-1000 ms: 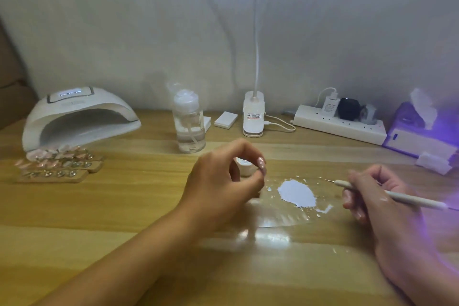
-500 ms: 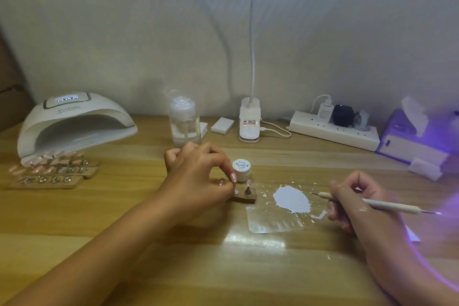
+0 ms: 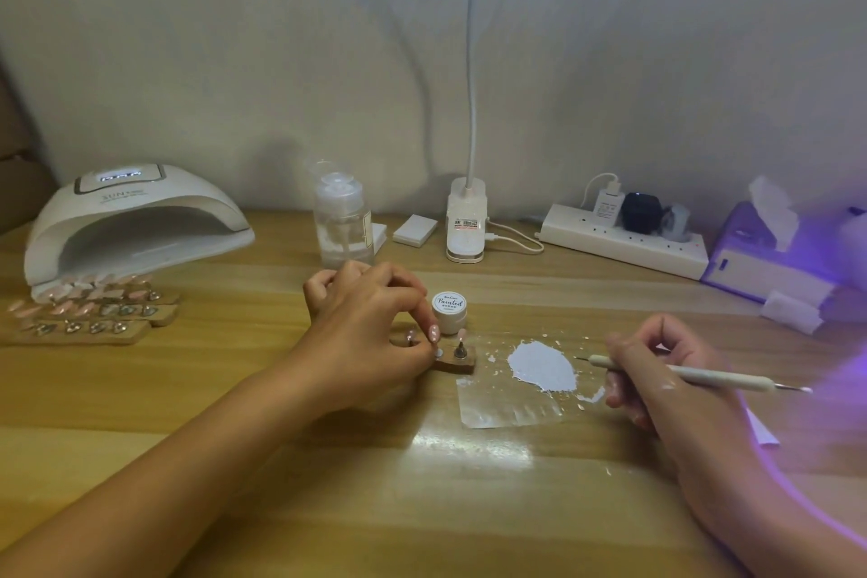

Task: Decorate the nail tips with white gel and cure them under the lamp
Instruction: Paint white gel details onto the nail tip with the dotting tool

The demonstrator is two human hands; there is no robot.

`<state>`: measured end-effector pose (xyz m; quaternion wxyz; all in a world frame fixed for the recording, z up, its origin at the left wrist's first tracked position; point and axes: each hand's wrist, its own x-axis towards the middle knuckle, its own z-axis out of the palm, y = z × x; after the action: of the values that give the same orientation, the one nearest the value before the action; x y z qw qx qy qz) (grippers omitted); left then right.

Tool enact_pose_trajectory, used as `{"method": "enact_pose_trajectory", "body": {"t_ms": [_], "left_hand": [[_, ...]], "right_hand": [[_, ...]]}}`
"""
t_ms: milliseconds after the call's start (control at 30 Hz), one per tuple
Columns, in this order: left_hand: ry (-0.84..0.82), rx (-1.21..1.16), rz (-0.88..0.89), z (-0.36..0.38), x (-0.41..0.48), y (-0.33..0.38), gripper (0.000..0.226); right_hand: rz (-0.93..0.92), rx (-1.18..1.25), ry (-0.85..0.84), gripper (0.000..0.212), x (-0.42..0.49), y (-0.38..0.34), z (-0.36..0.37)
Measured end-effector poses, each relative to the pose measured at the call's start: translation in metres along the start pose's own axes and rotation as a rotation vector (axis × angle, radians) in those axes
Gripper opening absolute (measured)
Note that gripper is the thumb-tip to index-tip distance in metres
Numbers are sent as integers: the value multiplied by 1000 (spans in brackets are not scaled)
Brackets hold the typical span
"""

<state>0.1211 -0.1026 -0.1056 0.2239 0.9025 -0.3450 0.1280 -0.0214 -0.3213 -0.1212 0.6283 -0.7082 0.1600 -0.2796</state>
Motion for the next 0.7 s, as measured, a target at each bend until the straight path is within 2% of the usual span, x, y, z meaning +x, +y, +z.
{"method": "enact_pose_trajectory", "body": {"t_ms": [300,500,600,700], "left_hand": [[-15,2,-8,0,-2,1,20],[-35,-6,-11,-1,-3,2,20],[6,32,3,-2,-5,6,11],[77,126,59,-3,-9,14,30]], "right_hand": [[-4,0,16,30,-1,0,0],[-2,-5,13,36,-1,0,1],[-4,-11,6,36,-2,-1,0],[-3,-9,8,35,-1,0,1]]}}
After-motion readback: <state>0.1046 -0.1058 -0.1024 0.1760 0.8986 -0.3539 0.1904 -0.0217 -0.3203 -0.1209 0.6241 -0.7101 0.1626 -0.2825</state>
